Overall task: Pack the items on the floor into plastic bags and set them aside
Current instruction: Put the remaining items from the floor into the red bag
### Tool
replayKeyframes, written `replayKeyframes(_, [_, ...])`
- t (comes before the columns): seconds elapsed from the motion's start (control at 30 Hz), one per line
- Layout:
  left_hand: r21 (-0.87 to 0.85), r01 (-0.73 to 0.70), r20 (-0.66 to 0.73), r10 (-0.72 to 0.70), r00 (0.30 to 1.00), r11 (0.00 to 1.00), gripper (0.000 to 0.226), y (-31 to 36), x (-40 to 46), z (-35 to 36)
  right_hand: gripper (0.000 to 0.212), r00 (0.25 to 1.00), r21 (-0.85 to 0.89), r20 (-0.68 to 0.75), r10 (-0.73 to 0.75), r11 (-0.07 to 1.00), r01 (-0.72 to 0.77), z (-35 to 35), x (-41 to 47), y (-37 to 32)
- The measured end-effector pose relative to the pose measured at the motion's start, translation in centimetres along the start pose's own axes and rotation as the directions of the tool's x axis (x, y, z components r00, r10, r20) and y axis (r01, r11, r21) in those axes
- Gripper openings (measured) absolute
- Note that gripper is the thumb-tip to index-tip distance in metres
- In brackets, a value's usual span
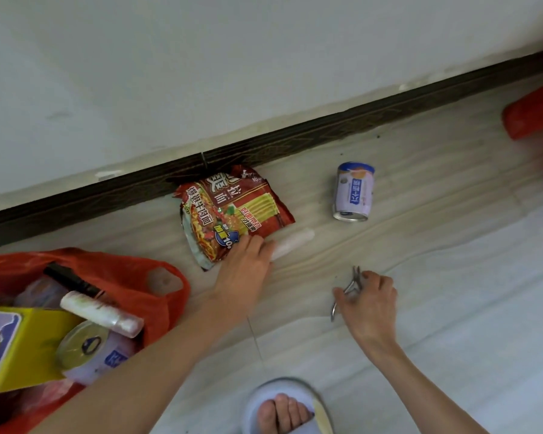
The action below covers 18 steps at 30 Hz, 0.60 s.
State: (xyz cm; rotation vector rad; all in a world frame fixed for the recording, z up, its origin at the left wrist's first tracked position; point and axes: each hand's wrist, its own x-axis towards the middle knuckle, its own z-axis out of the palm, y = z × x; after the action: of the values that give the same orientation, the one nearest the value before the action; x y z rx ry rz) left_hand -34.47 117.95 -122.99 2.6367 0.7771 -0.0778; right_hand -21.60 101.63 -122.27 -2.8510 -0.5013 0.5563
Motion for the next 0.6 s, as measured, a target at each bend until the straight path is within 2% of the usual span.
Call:
replayKeyframes(0.13, [-0.060, 0.040, 0.051, -0.037, 0.998, 0.997, 0.038, 0.6, 0.3, 0.1, 0.037, 1.000, -0.006, 0.013, -0.003, 1.000, 0.003, 0.2, 0.6, 0.6])
replayKeyframes(0.23, [-0.090, 0.052, 0.025, -0.050, 0.998, 0.995, 0.033, 0.3, -0.2, -0.1, 0.022, 0.998, -0.021, 0.055, -0.002, 1.000, 0.003, 0.2, 0.7, 0.3])
replayKeyframes(0.33, [-0.138, 0.082, -0.003, -0.084, 0.996, 0.987, 0.035, -0.2, -1.4, -1.5, 0.020, 0.994, -0.102, 0.096, -0.057, 0.993, 0.067, 0.4, 0.4, -0.2])
replayKeyframes(0.4, [-0.157, 0.084, -0.047, -0.092, 0.995, 0.984, 0.037, -0.6, -2.5, -2.5, 0.018, 0.988, -0.096, 0.100, -0.114, 0.988, 0.123, 0.5, 0.1, -0.6])
replayKeyframes(0.5, [-0.197, 0.086, -0.119, -0.111, 0.987, 0.976, 0.035, -1.2, -4.6, -4.6, 0.013, 0.968, 0.087, 0.033, -0.250, 0.965, 0.246, 0.5, -1.4, -1.9])
replayKeyframes(0.6, [-0.263, 0.117, -0.196, -0.172, 0.965, 0.958, 0.030, -2.1, -7.2, -7.7, 0.016, 0.934, 0.275, -0.034, -0.356, 0.895, 0.351, 0.3, -3.7, -4.5])
